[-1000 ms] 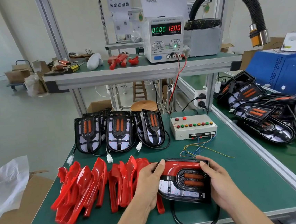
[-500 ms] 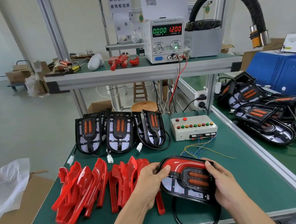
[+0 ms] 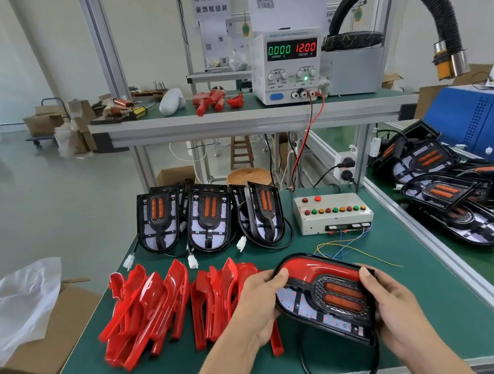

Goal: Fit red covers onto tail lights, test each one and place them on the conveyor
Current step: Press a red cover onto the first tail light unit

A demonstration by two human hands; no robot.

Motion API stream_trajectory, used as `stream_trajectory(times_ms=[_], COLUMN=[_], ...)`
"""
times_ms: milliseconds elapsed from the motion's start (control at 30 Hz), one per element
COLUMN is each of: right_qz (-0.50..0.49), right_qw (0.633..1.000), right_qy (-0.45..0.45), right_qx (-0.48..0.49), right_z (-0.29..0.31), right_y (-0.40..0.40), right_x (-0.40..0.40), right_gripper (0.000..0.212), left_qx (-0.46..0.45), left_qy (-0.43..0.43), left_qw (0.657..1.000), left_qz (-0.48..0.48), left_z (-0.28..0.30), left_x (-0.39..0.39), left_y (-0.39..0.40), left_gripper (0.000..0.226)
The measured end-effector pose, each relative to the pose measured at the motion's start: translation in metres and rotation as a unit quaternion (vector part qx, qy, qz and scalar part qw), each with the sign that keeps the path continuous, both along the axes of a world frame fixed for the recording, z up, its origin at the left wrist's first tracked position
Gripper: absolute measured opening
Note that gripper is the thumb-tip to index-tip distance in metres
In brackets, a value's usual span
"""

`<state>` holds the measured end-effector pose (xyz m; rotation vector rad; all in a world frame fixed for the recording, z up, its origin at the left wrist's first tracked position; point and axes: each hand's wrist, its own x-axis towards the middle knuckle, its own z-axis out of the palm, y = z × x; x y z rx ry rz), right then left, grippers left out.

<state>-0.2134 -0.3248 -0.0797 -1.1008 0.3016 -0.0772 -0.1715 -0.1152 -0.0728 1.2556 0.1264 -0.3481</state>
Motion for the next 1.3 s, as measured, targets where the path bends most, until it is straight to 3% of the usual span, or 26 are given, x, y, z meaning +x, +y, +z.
stream_trajectory(times_ms=[233, 333, 467, 533, 633, 800, 867, 1067, 1167, 1300], right_qz=[0.049, 0.079, 0.033, 0.010, -0.014, -0.035, -0.024, -0.041, -0.042, -0.027], right_qw=[0.990, 0.974, 0.963, 0.967, 0.979, 0.986, 0.989, 0.992, 0.993, 0.994], right_qy=[-0.007, 0.000, 0.002, -0.006, -0.012, -0.003, 0.002, 0.005, 0.005, 0.006], right_qx=[-0.134, -0.214, -0.269, -0.254, -0.204, -0.165, -0.147, -0.123, -0.114, -0.110], right_z=[-0.006, -0.003, -0.012, -0.016, -0.022, -0.033, -0.037, -0.042, -0.045, -0.046], right_y=[-0.020, -0.024, -0.019, -0.013, -0.005, 0.004, 0.005, 0.008, 0.004, 0.000], right_x=[-0.018, -0.026, -0.029, -0.034, -0.041, -0.043, -0.042, -0.041, -0.042, -0.043], right_gripper=[0.025, 0.031, 0.019, 0.015, 0.012, 0.011, 0.011, 0.014, 0.026, 0.027], left_qx=[0.028, 0.096, 0.183, 0.326, 0.514, 0.726, 0.769, 0.800, 0.788, 0.774], left_qy=[0.031, 0.034, -0.052, -0.146, -0.208, -0.125, -0.095, -0.069, -0.072, -0.070], left_qw=[0.999, 0.995, 0.982, 0.932, 0.819, 0.659, 0.620, 0.591, 0.605, 0.620], left_qz=[-0.006, 0.009, 0.014, 0.055, 0.147, 0.154, 0.127, 0.078, 0.089, 0.104], left_z=[0.010, 0.016, 0.027, 0.031, 0.031, 0.026, 0.022, 0.010, 0.007, 0.009], left_x=[0.011, 0.017, 0.016, 0.015, 0.011, 0.007, 0.005, 0.009, 0.015, 0.019], left_y=[0.002, -0.001, 0.003, 0.018, 0.057, 0.123, 0.135, 0.141, 0.142, 0.147], left_gripper=[0.023, 0.029, 0.037, 0.032, 0.012, 0.009, 0.011, 0.022, 0.024, 0.019])
